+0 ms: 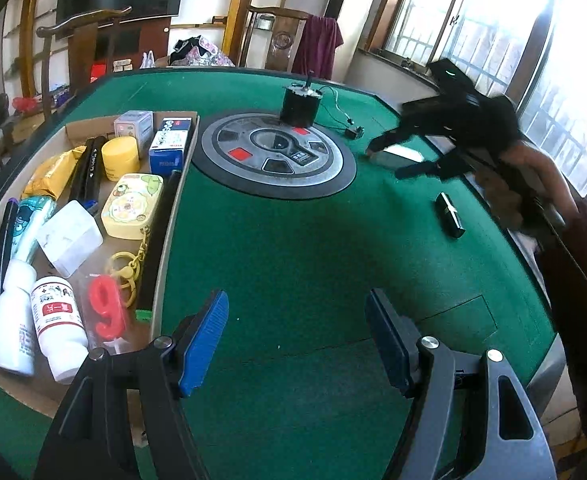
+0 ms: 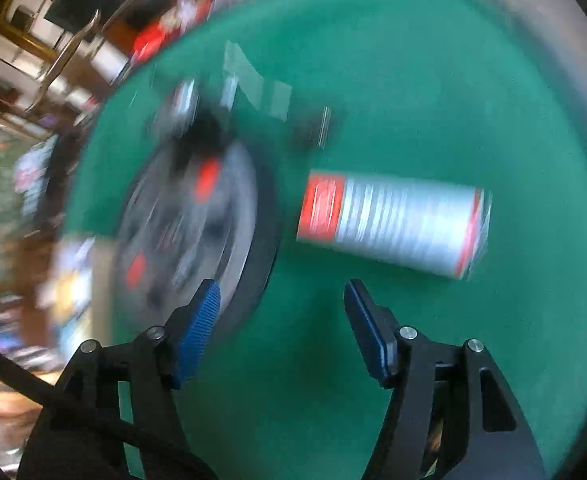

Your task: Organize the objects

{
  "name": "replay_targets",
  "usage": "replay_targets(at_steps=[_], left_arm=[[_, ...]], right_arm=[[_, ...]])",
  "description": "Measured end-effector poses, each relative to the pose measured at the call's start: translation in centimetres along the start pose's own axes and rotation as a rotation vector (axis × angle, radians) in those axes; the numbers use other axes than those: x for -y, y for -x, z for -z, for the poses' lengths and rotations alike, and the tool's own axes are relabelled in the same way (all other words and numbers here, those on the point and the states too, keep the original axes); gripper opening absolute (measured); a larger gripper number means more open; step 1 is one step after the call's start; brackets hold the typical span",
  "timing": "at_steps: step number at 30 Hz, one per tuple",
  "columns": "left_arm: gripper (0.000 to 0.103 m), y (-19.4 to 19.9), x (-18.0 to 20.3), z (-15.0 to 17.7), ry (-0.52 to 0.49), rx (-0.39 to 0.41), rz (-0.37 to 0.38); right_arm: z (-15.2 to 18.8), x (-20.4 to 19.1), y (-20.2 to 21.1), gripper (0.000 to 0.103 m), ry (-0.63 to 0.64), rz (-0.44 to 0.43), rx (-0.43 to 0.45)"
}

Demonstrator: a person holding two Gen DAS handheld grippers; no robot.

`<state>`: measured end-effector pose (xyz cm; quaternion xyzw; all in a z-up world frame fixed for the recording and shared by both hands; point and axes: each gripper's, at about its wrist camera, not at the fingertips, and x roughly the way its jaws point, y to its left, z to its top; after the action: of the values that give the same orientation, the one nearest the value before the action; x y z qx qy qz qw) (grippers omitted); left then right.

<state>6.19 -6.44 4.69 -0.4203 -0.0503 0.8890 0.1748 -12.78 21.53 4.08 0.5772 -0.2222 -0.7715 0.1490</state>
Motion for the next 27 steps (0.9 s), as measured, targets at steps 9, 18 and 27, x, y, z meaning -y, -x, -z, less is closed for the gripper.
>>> replay_targets(at_steps=[9, 18, 27], left_arm=[[0.065, 0.5, 0.8, 0.3, -0.012, 0.004, -0.034], [0.065, 0.4, -0.7, 0.3, 0.001, -0.005, -0.130], [0.065, 0.7, -0.6, 1.0, -0.012, -0.016, -0.163]], right_arm=[[-2.4, 0.8, 3.4, 0.087, 0.056, 0.215, 0.422], [2.3, 0.6, -0.8, 0.088, 0.109, 0.006, 0.121], [11.7, -6.4, -2.5, 0.087, 0.304, -0.103, -0.017]])
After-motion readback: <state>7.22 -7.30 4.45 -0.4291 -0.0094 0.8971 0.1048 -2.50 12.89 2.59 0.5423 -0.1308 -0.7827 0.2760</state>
